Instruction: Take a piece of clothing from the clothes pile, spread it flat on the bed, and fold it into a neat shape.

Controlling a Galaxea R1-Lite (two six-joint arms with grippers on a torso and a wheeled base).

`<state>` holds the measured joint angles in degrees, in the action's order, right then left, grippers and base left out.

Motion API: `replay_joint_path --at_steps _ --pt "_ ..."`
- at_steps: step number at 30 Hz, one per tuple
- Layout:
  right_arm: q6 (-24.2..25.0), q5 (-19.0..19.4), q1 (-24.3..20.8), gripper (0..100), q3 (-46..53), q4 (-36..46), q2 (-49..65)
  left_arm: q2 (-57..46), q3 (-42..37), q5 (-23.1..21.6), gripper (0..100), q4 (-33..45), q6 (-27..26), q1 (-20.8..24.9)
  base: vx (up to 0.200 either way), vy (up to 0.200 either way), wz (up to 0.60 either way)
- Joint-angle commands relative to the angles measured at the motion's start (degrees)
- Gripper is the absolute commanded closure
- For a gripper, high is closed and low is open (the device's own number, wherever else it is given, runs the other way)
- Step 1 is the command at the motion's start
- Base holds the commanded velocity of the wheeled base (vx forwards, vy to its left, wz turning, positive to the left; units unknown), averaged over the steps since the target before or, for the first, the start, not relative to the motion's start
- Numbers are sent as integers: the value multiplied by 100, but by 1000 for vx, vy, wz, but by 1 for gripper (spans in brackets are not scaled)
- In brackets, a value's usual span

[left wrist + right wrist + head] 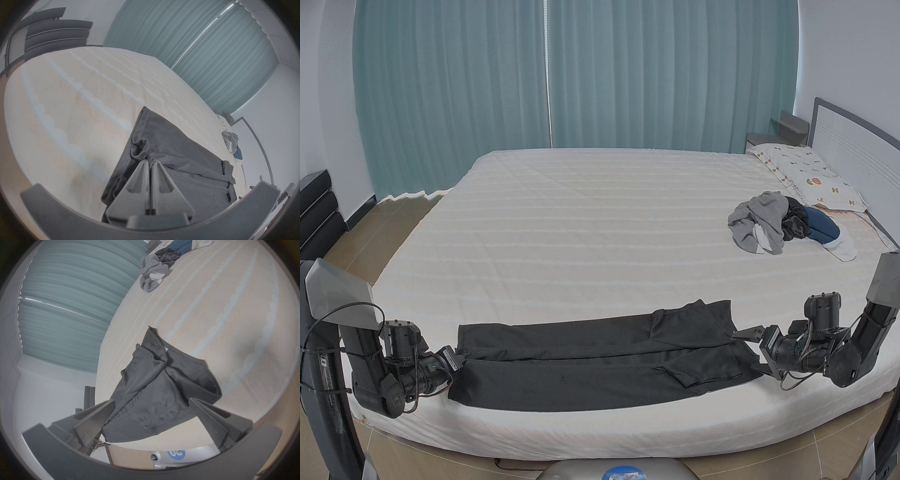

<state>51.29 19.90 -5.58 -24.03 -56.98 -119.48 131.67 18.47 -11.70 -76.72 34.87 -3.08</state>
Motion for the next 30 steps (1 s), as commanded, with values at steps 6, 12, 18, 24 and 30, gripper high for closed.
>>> replay_joint_path --at_steps 6,12,18,24,30 --pt "-92 -3 -4 0 -93 -6 -75 52 16 1 100 -10 29 -34 0 0 0" --pt "-506 -12 13 0 -278 -15 -339 96 34 1 100 -19 47 -34 0 0 0" --pt "-690 -56 -4 0 -331 -692 -884 113 34 -7 100 -19 82 -26 0 0 0" --pt "-840 -56 40 0 -278 -1105 -1139 131 43 -7 100 -19 82 -17 0 0 0" --pt "-971 -56 57 0 -269 -1483 -1385 157 60 -7 100 -28 82 -8 0 0 0"
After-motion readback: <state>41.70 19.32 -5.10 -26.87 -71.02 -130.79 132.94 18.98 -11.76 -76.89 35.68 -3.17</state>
